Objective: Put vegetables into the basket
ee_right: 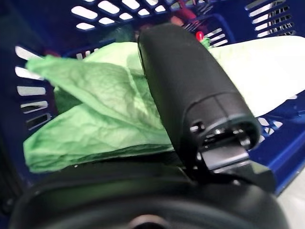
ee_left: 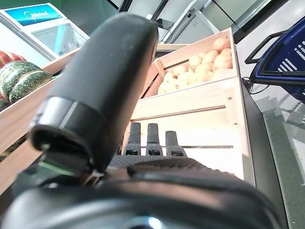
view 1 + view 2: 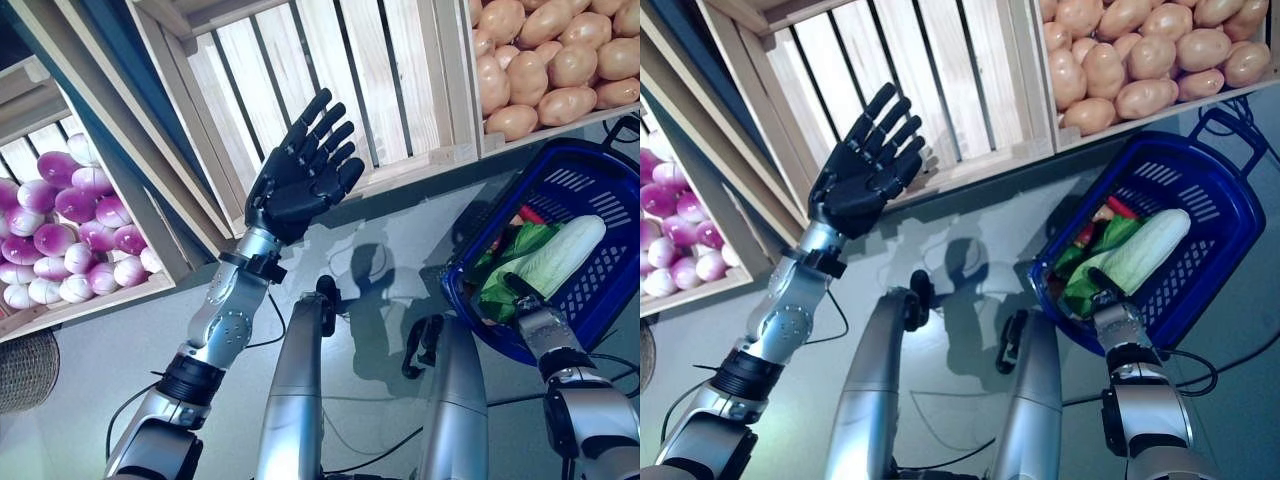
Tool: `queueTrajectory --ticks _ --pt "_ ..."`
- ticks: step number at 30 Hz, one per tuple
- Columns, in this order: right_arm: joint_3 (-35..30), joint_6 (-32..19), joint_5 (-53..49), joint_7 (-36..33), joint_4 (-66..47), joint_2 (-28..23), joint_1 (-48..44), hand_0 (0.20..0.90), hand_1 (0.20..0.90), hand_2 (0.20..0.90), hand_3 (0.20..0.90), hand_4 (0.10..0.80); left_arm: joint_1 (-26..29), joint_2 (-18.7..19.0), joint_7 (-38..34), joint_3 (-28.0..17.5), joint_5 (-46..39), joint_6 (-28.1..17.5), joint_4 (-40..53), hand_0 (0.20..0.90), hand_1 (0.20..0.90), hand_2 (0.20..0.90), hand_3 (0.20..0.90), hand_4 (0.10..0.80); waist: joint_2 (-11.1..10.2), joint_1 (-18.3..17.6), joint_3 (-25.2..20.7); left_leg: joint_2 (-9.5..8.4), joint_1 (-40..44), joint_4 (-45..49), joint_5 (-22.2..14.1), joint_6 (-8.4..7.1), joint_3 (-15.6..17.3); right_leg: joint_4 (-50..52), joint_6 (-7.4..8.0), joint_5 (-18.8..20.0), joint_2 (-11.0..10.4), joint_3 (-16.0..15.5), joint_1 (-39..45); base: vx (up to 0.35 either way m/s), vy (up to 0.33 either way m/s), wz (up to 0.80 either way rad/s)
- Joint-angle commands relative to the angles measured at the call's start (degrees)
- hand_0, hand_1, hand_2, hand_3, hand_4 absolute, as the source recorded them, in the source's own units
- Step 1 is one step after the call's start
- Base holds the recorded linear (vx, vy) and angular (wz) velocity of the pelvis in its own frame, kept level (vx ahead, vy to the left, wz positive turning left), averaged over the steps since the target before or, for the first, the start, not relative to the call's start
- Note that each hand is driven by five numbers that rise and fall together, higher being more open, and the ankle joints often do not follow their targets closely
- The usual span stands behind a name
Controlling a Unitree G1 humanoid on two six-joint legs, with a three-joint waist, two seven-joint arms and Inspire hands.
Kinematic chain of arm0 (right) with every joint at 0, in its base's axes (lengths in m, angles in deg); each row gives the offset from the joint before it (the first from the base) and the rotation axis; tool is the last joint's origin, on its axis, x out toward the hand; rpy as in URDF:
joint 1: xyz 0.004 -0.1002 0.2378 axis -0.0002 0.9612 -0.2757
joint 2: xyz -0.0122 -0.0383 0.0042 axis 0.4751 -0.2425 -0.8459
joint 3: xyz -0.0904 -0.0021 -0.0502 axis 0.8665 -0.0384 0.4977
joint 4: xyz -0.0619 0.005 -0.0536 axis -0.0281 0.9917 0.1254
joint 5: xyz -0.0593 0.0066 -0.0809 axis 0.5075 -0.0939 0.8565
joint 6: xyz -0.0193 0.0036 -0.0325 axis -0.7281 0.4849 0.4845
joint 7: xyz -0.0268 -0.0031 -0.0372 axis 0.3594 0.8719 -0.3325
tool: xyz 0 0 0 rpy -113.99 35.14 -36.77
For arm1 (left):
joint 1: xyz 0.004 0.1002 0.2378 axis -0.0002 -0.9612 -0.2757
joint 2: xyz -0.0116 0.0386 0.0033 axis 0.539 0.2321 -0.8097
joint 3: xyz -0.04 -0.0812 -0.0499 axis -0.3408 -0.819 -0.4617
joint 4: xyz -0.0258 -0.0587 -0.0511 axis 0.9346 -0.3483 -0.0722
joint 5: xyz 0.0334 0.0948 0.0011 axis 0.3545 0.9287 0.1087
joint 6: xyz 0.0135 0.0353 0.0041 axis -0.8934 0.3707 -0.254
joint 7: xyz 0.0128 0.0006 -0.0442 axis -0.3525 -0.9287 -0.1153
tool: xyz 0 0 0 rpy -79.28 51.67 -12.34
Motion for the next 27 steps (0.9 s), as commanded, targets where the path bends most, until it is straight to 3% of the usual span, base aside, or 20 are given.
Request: queueTrajectory --ticks 1,9,12,15,22,27 --pt "0.5 -1.3 8.4 -6.8 2.3 -4.2 -2.2 0.9 0.9 0.9 0.9 0.8 4.6 -1.0 0.8 -0.7 -0.4 -5.4 6.7 0.9 0.9 0.9 0.9 0.8 1.7 0.3 -0.1 -0.04 4.4 11.5 -17.0 2.65 0.3 -4.3 -3.0 8.8 1.8 -0.4 0.1 0.033 0.011 0.01" --pt "3.5 1.0 27.6 -22.9 2.5 -4.8 -1.4 0.9 0.9 0.9 0.9 0.8 3.0 -0.3 4.9 0.4 -2.0 -6.6 5.9 0.9 0.9 0.9 0.9 0.8 1.3 0.1 -0.1 1.08 8.7 7.2 -15.6 1.61 1.0 -9.0 -2.12 11.3 2.9 -0.8 3.8 0.016 0.0 0.01" --pt "4.1 0.0 30.9 -26.3 3.4 -4.9 -1.9 0.9 0.9 0.9 0.9 0.8 3.0 0.1 7.0 0.9 -1.8 -7.4 5.4 0.9 0.9 0.9 0.9 0.8 1.2 0.2 -0.1 1.66 12.9 0.5 -13.3 0.78 1.6 -15.1 -1.59 13.2 3.3 -1.1 8.2 -0.014 -0.007 0.08" --pt "4.8 -0.5 32.6 -29.1 3.3 -4.7 -2.3 0.9 0.9 0.9 0.9 0.8 3.1 0.6 7.6 1.1 -2.5 -7.4 4.8 0.9 0.9 0.9 0.9 0.8 1.1 0.2 -0.1 1.57 17.6 -9.7 -7.9 0.03 2.5 -24.2 -1.33 17.5 3.9 -1.4 13.4 -0.081 -0.009 -0.02" --pt "5.6 -2.5 35.3 -30.8 0.0 -0.6 4.5 0.9 0.9 0.9 0.9 0.8 -0.6 0.4 6.9 1.7 -0.7 -2.6 3.1 0.9 0.9 0.9 0.9 0.8 -0.3 1.0 -3.8 -1.12 31.6 -30.1 -0.3 -0.92 2.7 -45.6 0.9 23.6 3.2 -4.8 28.6 0.038 0.011 0.03" --pt "6.4 -5.2 38.3 -24.7 -2.6 0.1 12.1 0.9 0.9 0.9 0.9 0.8 -5.7 0.0 6.7 1.6 0.9 0.7 -0.2 0.9 0.9 0.9 0.9 0.8 -0.8 0.6 -7.9 -1.52 40.7 -42.2 3.6 -0.81 3.2 -58.2 1.53 27.0 3.6 -7.0 38.3 0.014 0.069 -0.06"
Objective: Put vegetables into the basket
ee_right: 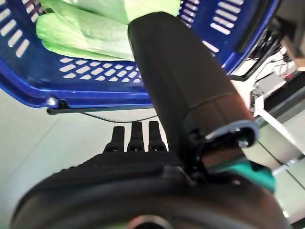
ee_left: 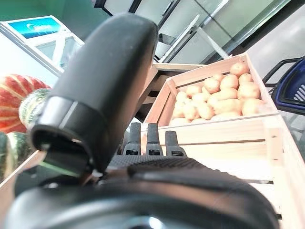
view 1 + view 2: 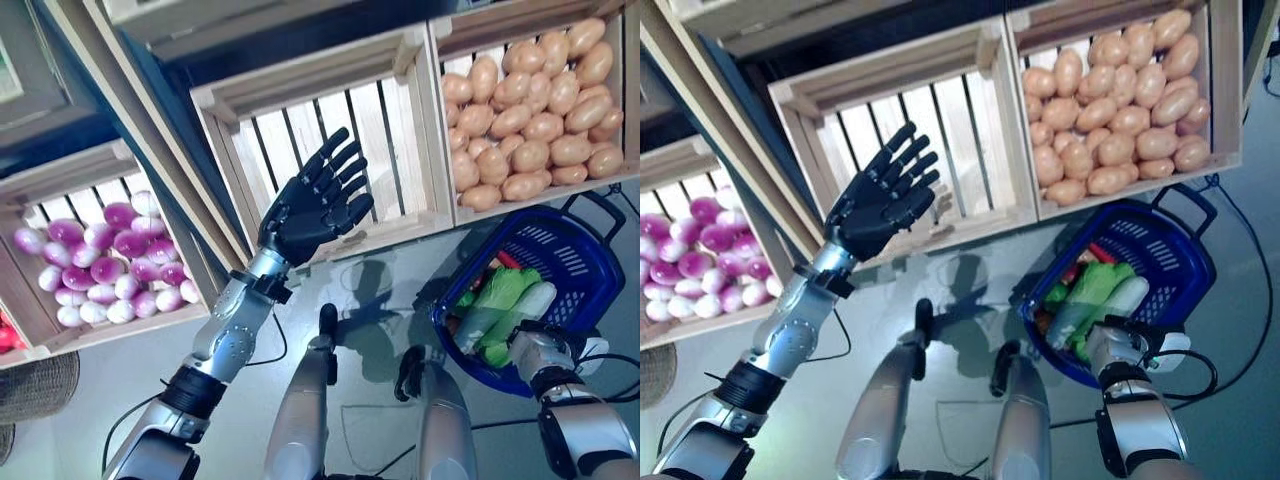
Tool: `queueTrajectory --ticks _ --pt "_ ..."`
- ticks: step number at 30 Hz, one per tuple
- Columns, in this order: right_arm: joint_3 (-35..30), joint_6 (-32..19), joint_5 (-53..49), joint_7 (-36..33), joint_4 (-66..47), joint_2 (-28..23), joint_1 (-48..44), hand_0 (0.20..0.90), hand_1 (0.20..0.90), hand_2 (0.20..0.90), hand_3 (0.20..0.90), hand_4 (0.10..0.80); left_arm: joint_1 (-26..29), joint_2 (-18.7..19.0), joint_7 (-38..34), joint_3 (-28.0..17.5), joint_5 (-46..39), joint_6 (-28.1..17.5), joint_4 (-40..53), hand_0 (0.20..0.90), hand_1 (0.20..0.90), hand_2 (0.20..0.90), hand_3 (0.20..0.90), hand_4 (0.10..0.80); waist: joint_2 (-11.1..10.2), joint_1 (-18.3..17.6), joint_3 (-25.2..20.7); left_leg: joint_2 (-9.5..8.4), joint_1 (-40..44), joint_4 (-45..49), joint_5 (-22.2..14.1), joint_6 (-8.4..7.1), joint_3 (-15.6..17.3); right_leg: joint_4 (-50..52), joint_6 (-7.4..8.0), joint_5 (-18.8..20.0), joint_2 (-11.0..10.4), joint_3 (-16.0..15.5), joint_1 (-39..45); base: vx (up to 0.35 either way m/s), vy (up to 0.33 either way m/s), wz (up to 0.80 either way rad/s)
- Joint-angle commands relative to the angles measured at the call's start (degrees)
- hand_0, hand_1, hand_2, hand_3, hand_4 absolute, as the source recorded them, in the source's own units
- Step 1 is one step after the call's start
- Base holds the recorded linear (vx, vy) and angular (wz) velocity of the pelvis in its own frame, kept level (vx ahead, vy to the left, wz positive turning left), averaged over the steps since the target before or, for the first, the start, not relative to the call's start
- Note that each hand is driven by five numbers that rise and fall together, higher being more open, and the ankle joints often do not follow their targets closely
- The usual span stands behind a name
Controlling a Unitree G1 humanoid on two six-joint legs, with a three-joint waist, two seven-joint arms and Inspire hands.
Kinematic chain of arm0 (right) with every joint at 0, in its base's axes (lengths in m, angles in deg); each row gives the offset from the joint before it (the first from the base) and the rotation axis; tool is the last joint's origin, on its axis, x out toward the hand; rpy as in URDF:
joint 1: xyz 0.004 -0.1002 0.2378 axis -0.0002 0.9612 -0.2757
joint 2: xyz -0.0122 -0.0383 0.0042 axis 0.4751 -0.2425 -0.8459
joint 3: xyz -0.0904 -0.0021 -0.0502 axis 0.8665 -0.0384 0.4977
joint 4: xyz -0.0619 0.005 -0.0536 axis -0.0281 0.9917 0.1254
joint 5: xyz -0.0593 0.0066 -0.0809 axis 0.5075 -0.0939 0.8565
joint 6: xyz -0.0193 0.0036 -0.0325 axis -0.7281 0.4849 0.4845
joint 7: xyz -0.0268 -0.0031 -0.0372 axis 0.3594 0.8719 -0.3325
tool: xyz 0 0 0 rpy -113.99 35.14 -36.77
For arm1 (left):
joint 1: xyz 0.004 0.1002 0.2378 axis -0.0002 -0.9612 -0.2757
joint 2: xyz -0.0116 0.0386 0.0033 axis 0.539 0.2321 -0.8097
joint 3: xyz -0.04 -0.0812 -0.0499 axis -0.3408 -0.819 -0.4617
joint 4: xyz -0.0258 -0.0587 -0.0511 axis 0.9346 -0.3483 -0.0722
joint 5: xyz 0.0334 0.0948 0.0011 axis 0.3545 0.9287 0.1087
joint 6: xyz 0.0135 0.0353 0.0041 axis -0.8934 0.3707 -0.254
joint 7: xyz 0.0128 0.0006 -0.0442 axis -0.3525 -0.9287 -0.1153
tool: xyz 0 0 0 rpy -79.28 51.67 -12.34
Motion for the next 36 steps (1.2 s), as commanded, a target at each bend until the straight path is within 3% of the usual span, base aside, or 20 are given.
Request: queueTrajectory --ticks 1,4,8,11,15,21,29,36 --pt "1.4 -5.5 6.2 2.4 -1.2 -1.6 6.1 0.9 0.9 0.9 0.9 0.8 -3.4 -0.6 2.5 -2.4 1.1 -0.2 1.8 0.9 0.9 0.9 0.9 0.8 -1.1 -0.3 -7.5 -1.1 5.4 2.2 -10.3 -0.13 2.6 -20.3 -0.53 15.4 1.5 0.4 6.5 0.044 0.072 -0.07" --pt "1.7 -7.4 5.4 5.4 -6.2 -0.3 12.9 0.9 0.9 0.9 0.9 0.8 -7.8 -1.1 2.2 -3.1 4.0 0.8 0.5 0.9 0.9 0.9 0.9 0.8 -1.5 -0.9 -10.3 -0.61 10.4 -3.2 -8.6 -0.19 3.3 -24.9 -0.23 16.7 2.1 0.2 11.2 0.103 0.067 -0.05" --pt "1.4 -7.4 12.6 10.7 -15.1 4.1 24.0 0.9 0.9 0.9 0.9 0.8 -15.9 -2.6 1.6 -6.4 10.1 2.8 -5.3 0.9 0.9 0.9 0.9 0.8 -2.4 -2.3 -17.2 0.08 19.5 -13.6 -5.6 -1.01 4.1 -33.9 1.01 19.3 3.3 0.3 19.8 0.223 0.041 -0.1" --pt "2.6 -7.3 18.0 15.9 -17.3 4.7 27.5 0.9 0.9 0.9 0.9 0.8 -17.4 -3.5 2.2 -6.4 11.7 5.1 -10.9 0.9 0.9 0.9 0.9 0.8 -2.6 -2.9 -20.7 0.44 22.8 -17.4 -4.7 -1.31 4.9 -37.0 1.67 20.5 3.5 -0.3 22.5 0.145 0.042 -0.09" --pt "3.9 -6.9 21.8 19.0 -17.2 5.6 30.1 0.9 0.9 0.9 0.9 0.8 -19.2 -5.1 1.6 -7.4 15.1 3.0 -21.6 0.9 0.9 0.9 0.9 0.8 -3.3 -3.9 -23.6 0.83 25.6 -18.4 -5.3 -1.63 6.4 -39.6 2.25 21.1 3.4 -0.6 25.2 0.076 0.021 -0.1" --pt "5.6 -4.5 23.3 27.8 -8.9 8.8 32.1 0.9 0.9 0.9 0.9 0.8 -19.2 -6.4 -0.7 -6.6 26.0 1.4 -35.3 0.9 0.9 0.9 0.9 0.8 -3.3 -4.9 -25.3 1.33 28.6 -18.6 -6.7 -1.44 8.2 -39.5 2.75 20.3 2.7 -0.7 27.1 0.039 0.02 -0.1" --pt "7.0 -0.3 20.6 34.1 0.1 12.7 32.6 0.9 0.9 0.9 0.9 0.8 -18.9 -10.0 -2.9 -7.9 35.3 4.6 -56.2 0.9 0.9 0.9 0.9 0.8 -3.3 -5.9 -26.1 1.47 31.0 -18.6 -7.8 -0.9 9.0 -39.6 3.06 19.4 2.5 -0.3 29.0 0.048 0.017 -0.06" --pt "9.4 -0.5 21.8 37.3 2.3 14.2 31.5 0.9 0.9 0.9 0.9 0.8 -19.4 -11.9 -7.2 -7.1 44.6 6.5 -66.4 0.9 0.9 0.9 0.9 0.8 -3.5 -6.0 -26.9 1.41 32.0 -18.6 -8.5 -0.87 8.4 -40.5 3.16 19.1 2.4 -0.3 30.3 0.055 0.014 -0.04"
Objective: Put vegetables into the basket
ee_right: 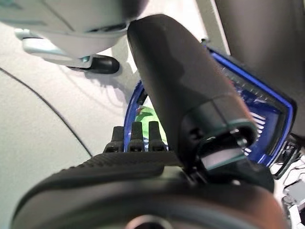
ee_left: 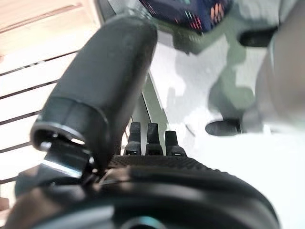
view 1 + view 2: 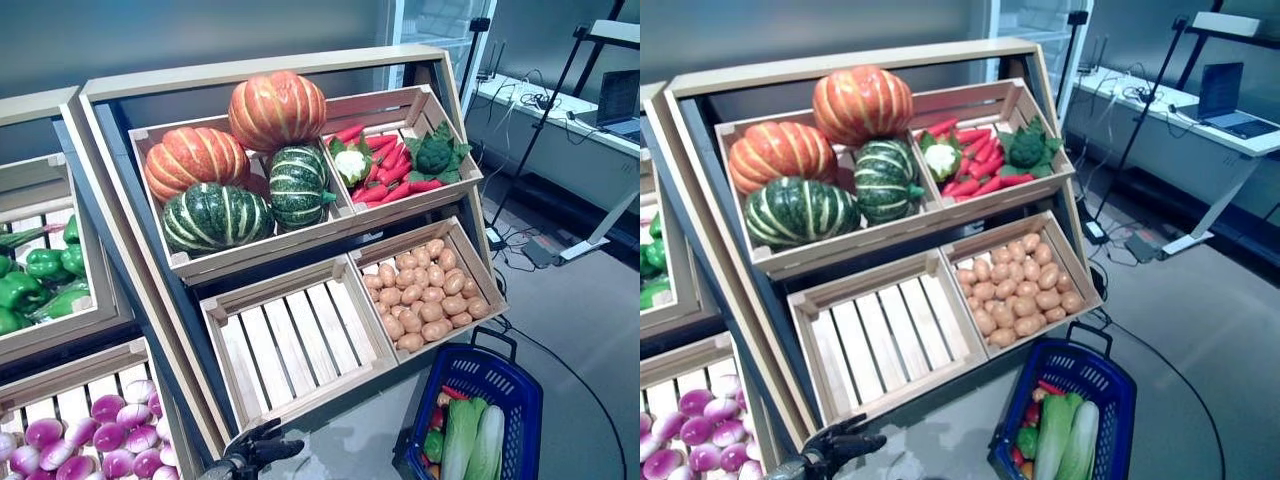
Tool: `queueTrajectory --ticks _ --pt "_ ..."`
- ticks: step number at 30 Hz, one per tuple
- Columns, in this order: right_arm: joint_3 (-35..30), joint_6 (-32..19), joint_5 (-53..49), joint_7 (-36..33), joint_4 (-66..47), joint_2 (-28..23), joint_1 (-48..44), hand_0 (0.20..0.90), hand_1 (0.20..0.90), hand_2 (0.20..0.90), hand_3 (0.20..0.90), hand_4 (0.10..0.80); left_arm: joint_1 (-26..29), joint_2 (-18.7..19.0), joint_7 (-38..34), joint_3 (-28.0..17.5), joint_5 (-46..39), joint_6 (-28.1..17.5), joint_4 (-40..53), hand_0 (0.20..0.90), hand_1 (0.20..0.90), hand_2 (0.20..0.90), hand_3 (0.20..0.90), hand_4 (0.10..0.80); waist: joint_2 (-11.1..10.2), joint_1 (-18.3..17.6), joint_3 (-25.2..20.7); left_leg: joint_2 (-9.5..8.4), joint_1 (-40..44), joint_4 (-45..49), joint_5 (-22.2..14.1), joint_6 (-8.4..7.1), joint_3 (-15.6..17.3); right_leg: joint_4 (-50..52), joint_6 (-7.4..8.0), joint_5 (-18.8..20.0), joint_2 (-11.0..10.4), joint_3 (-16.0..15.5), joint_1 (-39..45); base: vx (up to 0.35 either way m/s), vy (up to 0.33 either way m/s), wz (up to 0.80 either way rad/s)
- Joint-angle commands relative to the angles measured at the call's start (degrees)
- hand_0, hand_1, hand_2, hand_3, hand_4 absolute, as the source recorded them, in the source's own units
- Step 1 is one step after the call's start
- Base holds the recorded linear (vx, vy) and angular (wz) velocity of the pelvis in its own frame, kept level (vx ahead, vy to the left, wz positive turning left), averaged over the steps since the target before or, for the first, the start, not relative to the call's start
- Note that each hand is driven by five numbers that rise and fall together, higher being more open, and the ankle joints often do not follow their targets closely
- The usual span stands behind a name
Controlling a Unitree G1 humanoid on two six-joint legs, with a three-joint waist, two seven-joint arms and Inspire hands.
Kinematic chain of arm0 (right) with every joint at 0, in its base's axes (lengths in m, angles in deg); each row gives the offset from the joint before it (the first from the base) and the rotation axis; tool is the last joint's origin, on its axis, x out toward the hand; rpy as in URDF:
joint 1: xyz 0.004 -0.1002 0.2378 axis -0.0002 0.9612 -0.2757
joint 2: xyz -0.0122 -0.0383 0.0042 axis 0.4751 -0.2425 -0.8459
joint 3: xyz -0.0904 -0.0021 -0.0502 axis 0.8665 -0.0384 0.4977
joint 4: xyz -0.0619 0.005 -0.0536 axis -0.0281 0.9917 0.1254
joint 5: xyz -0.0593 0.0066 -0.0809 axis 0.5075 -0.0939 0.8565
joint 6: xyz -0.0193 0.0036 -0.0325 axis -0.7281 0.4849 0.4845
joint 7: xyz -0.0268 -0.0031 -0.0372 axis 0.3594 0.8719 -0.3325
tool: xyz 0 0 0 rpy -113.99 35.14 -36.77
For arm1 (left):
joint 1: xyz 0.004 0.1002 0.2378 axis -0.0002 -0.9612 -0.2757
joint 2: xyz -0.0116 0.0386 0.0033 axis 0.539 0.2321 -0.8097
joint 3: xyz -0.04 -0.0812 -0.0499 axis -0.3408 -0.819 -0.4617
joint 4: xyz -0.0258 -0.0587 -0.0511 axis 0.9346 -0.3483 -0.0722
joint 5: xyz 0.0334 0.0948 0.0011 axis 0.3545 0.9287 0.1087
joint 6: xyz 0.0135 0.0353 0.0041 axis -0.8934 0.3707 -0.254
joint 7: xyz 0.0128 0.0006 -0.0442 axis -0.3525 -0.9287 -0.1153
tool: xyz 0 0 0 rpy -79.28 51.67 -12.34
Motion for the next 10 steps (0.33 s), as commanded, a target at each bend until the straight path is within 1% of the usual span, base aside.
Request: queueTrajectory --ticks 1,5,10 --pt "2.4 -1.8 0.7 2.3 0.2 -0.1 -5.5 0.9 0.9 0.9 0.9 0.8 3.0 -0.3 -1.6 0.3 6.7 1.4 -5.9 0.9 0.9 0.9 0.9 0.8 -0.3 0.4 2.1 1.11 5.2 0.5 -7.3 -1.94 1.7 -1.8 -0.31 7.5 -1.6 -1.4 -2.5 0.034 0.01 0.01" --pt "3.2 -2.2 0.9 3.0 -0.2 -0.1 -6.0 0.9 0.9 0.9 0.9 0.8 2.5 -0.3 -2.4 1.3 9.7 2.8 -6.5 0.9 0.9 0.9 0.9 0.8 -0.2 0.6 1.9 1.09 5.0 0.5 -7.4 -2.01 1.5 -2.0 -0.3 7.4 -1.6 -1.4 -2.5 0.0 0.0 0.0" --pt "4.1 -2.6 1.2 3.5 0.1 -0.2 -6.4 0.9 0.9 0.9 0.9 0.8 2.5 -0.2 -3.6 2.2 11.1 2.7 -6.7 0.9 0.9 0.9 0.9 0.8 0.0 0.7 1.9 1.13 4.9 0.5 -7.4 -2.02 1.2 -1.8 -0.3 7.2 -1.7 -1.4 -2.7 0.0 0.0 0.0"
